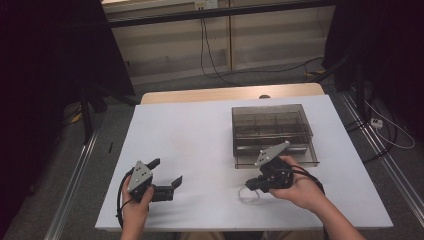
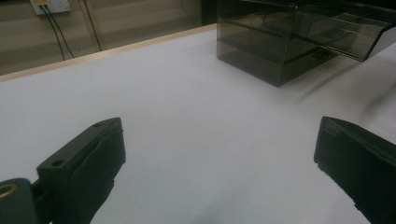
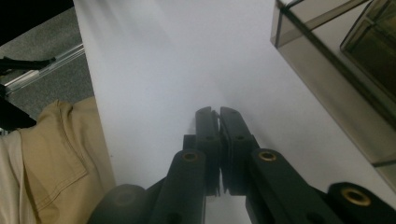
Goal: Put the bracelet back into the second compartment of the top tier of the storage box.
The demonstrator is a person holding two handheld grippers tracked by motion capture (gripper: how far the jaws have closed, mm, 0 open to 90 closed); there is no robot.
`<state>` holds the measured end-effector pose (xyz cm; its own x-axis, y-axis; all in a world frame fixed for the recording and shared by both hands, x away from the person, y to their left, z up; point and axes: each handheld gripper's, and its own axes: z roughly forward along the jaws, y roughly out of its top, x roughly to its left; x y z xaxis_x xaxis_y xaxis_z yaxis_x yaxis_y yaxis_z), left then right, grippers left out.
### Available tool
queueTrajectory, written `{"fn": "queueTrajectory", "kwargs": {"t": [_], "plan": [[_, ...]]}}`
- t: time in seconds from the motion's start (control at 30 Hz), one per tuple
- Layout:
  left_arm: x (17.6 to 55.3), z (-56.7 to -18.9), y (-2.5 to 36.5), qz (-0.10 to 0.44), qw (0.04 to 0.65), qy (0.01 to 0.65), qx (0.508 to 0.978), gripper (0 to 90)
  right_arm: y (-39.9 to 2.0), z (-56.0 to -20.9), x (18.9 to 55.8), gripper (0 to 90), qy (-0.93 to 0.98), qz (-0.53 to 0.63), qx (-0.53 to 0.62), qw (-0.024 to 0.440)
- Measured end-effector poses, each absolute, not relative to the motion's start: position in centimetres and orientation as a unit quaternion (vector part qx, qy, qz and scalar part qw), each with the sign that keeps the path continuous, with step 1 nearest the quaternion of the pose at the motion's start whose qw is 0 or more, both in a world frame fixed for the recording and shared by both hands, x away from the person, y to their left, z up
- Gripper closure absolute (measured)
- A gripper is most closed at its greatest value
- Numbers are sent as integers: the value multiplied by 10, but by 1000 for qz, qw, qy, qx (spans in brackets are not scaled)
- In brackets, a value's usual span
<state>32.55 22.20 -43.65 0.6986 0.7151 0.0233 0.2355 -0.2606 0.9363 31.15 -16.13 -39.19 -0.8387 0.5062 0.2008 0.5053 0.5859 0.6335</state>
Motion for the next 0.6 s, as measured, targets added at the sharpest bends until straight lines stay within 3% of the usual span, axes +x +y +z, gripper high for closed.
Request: {"fn": "queueTrajectory", "kwargs": {"t": [0.6], "plan": [[325, -436, 222, 230, 523, 315, 758, 24, -169, -365, 317, 874, 899, 327, 290, 0]]}}
